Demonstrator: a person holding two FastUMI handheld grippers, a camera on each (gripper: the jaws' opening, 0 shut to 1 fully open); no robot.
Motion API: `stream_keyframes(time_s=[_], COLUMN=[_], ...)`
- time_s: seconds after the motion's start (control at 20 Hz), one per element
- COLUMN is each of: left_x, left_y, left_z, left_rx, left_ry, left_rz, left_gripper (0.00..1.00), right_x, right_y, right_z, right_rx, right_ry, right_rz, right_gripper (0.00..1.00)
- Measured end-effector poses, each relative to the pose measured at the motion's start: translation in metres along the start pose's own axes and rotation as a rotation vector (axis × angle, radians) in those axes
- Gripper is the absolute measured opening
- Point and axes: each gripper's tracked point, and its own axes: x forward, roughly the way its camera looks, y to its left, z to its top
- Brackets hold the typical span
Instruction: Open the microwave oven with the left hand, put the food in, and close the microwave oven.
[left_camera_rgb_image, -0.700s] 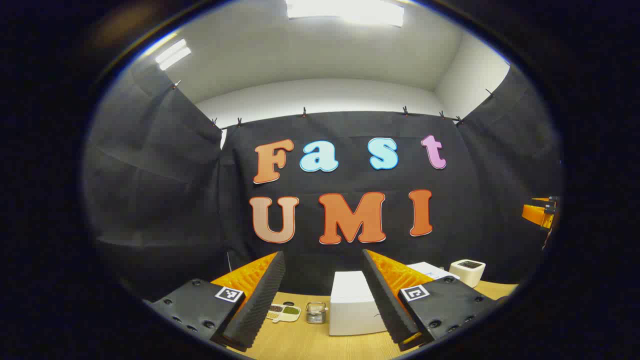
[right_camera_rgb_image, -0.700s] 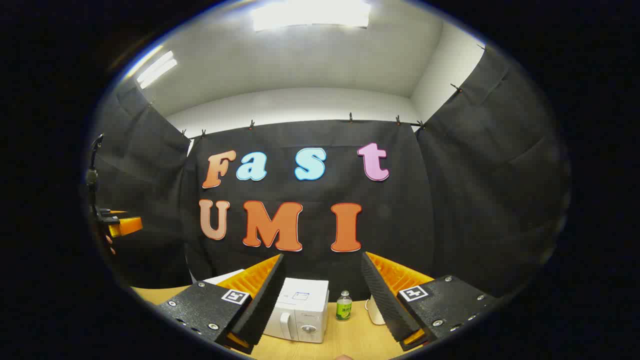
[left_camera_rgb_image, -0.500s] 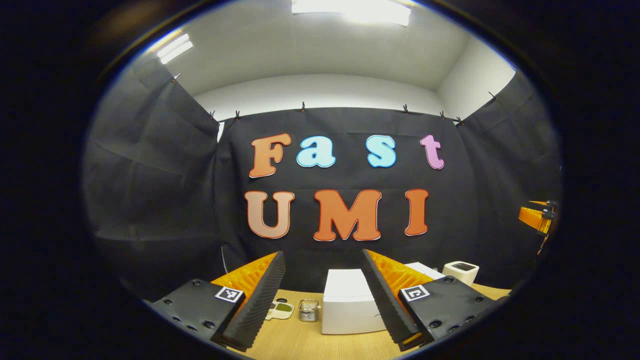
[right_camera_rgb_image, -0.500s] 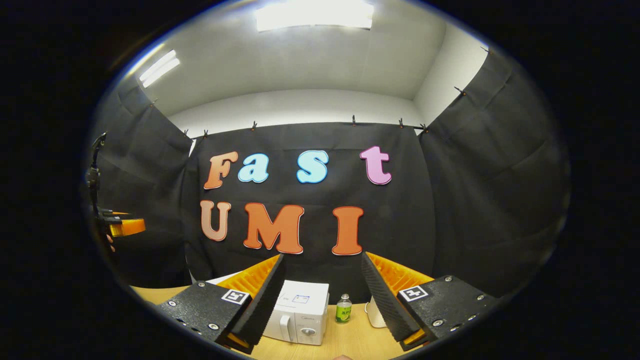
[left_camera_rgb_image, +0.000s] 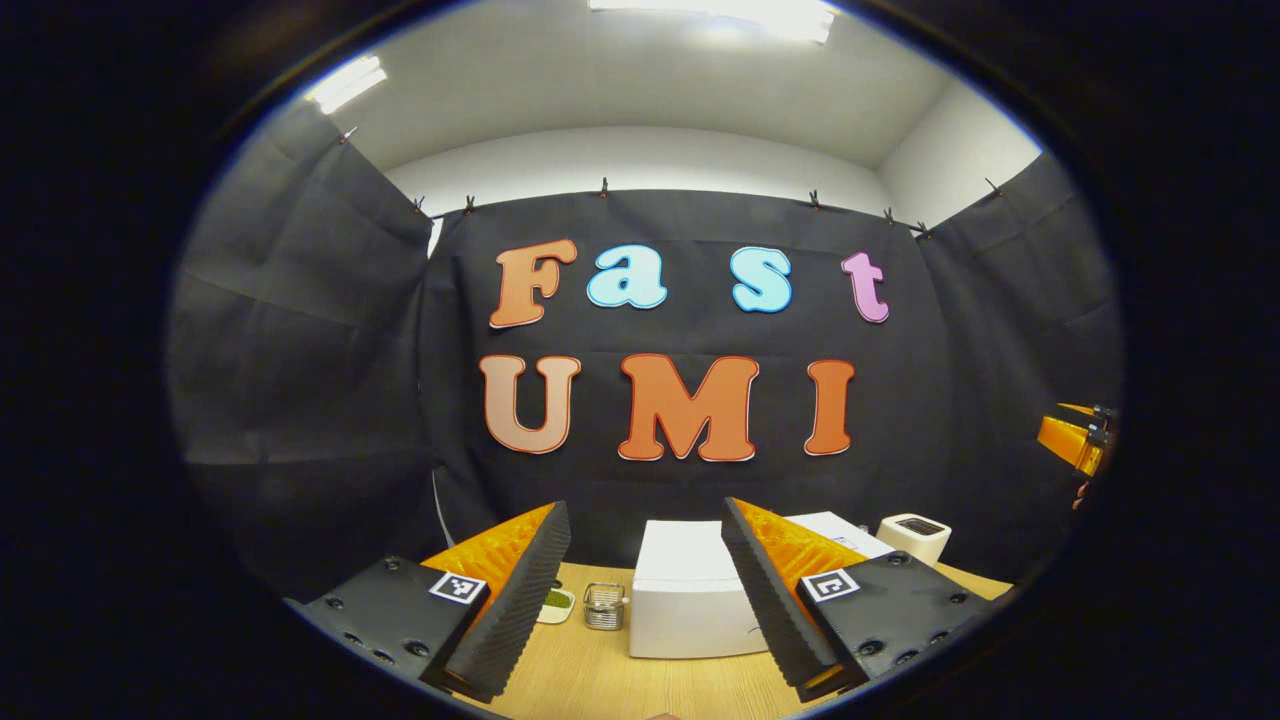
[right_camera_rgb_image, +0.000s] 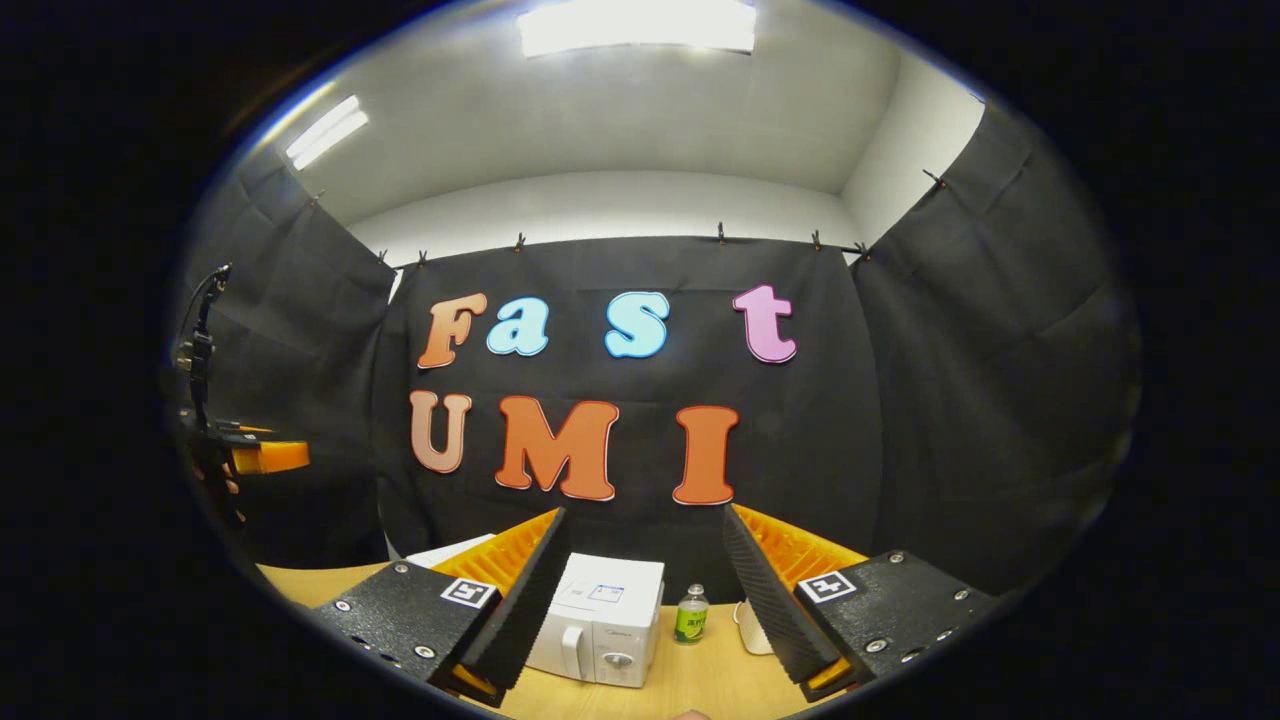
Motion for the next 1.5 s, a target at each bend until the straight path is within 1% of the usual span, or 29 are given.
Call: stream_keyframes(time_s=[0.15,0.2,0.25,0.35,0.4,0.45,0.5,0.55,0.6,0.8,1.0,1.1,1.25,1.3,1.35,1.45,1.5], left_x=[0.002,0.002,0.003,0.003,0.004,0.003,0.004,0.003,0.004,0.002,-0.001,-0.004,-0.006,-0.006,-0.005,-0.005,-0.005], left_y=[0.000,-0.001,-0.003,-0.004,-0.005,-0.005,-0.004,-0.004,-0.003,-0.005,-0.009,-0.014,-0.023,-0.028,-0.032,-0.040,-0.045], left_z=[0.002,0.001,-0.001,-0.005,-0.006,-0.007,-0.009,-0.009,-0.008,-0.011,-0.008,-0.007,-0.007,-0.007,-0.007,-0.003,-0.004], left_rx=[0.016,0.017,0.016,0.015,0.016,0.018,0.020,0.024,0.024,0.024,0.055,0.058,0.061,0.063,0.065,0.065,0.060], left_ry=[-0.006,-0.002,0.000,0.006,0.007,0.007,0.009,0.007,0.006,-0.002,-0.027,-0.043,-0.063,-0.069,-0.074,-0.085,-0.085], left_rz=[0.013,0.013,0.011,0.008,0.007,0.009,0.012,0.016,0.020,0.016,0.019,0.015,0.002,-0.003,-0.008,-0.017,-0.022], left_gripper=[0.96,0.99,0.96,0.96,1.00,1.00,0.96,0.96,0.98,0.98,1.00,0.98,0.98,0.96,0.96,1.00,1.00], right_x=[0.008,0.009,0.010,0.010,0.008,0.006,0.005,0.006,0.007,0.006,0.005,0.003,0.000,-0.001,-0.002,-0.004,-0.004], right_y=[0.003,0.004,0.005,0.004,0.004,0.005,0.005,0.004,0.003,0.002,-0.001,-0.002,-0.007,-0.010,-0.013,-0.021,-0.025], right_z=[0.006,0.007,0.007,0.007,0.007,0.006,0.006,0.003,0.002,0.005,0.005,0.003,0.000,-0.001,-0.003,-0.004,-0.004], right_rx=[0.004,0.009,0.010,0.012,0.013,0.014,0.013,0.011,0.008,0.009,0.011,0.009,0.005,0.003,0.001,0.000,0.003], right_ry=[-0.014,-0.019,-0.024,-0.030,-0.031,-0.030,-0.026,-0.020,-0.016,-0.020,-0.024,-0.022,-0.018,-0.015,-0.011,-0.005,-0.005], right_rz=[-0.001,0.003,0.006,0.007,0.008,0.011,0.011,0.010,0.009,0.003,-0.004,-0.007,-0.011,-0.016,-0.021,-0.031,-0.039], right_gripper=[0.94,0.94,0.94,0.94,0.94,0.99,0.95,0.95,0.95,0.95,0.95,0.95,0.95,0.95,0.95,0.95,0.95])
